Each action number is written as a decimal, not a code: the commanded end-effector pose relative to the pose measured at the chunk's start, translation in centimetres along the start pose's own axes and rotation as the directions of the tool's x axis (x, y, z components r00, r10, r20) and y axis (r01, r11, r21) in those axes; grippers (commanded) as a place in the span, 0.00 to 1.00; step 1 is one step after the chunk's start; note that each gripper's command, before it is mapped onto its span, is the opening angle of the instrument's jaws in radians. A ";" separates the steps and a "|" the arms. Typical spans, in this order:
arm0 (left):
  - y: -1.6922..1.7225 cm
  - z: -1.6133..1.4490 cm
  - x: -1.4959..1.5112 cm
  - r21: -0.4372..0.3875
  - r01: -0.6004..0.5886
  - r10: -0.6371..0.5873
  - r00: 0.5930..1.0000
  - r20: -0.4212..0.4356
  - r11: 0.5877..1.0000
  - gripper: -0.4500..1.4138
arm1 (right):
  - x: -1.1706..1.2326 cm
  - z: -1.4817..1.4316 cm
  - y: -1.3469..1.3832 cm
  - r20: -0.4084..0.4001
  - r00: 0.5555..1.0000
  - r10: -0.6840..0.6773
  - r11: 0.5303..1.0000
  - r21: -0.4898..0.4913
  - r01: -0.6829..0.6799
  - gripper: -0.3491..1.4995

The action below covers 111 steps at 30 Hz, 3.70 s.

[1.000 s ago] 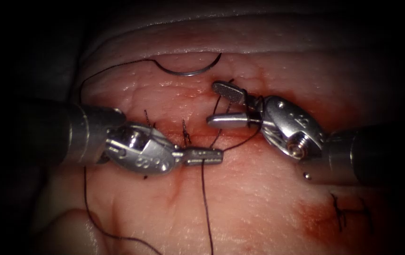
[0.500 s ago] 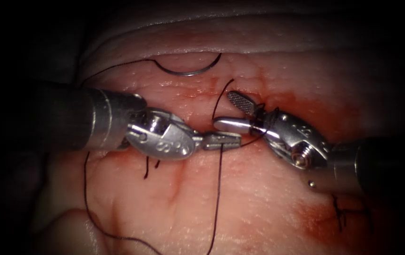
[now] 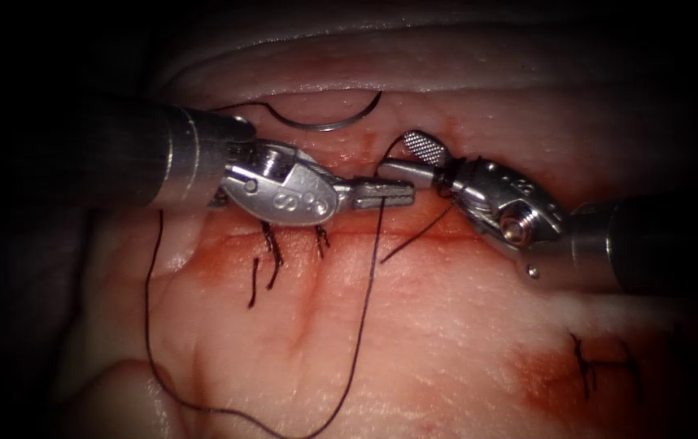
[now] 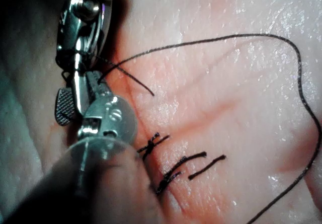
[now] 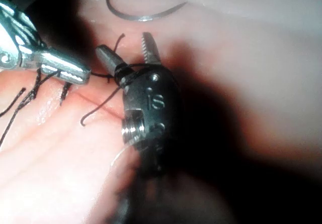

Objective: Wound Closure
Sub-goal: Grab the suture tail, then tension the suture by moving the left tool up and the right tool down.

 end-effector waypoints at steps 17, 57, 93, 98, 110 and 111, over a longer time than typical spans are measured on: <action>-0.20 -0.23 -0.22 0.009 0.049 -0.049 0.998 0.041 0.999 0.00 | -0.35 -0.17 -0.60 -0.072 0.979 -0.191 0.979 -0.088 0.185 0.00; -2.14 0.01 -1.72 0.131 0.206 -0.225 0.961 0.159 0.970 0.00 | -1.09 -0.89 -1.36 0.191 0.849 -0.493 0.832 -0.183 0.525 0.00; -2.89 0.07 -2.24 0.241 0.165 -0.216 0.956 0.200 0.956 0.00 | -1.10 -1.37 -1.74 0.169 0.857 -0.486 0.848 -0.146 0.510 0.00; -3.02 0.02 -2.28 0.271 0.154 -0.212 0.957 0.198 0.950 0.00 | -1.09 -1.30 -1.73 0.139 0.862 -0.488 0.853 -0.136 0.504 0.00; -3.27 0.12 -2.44 0.293 0.115 -0.190 0.951 0.242 0.949 0.00 | -1.18 -1.10 -1.49 0.157 0.856 -0.493 0.849 -0.130 0.513 0.00; -3.29 0.12 -2.47 0.294 0.110 -0.186 0.951 0.246 0.949 0.00 | -1.20 -1.10 -1.49 0.160 0.857 -0.489 0.851 -0.128 0.510 0.00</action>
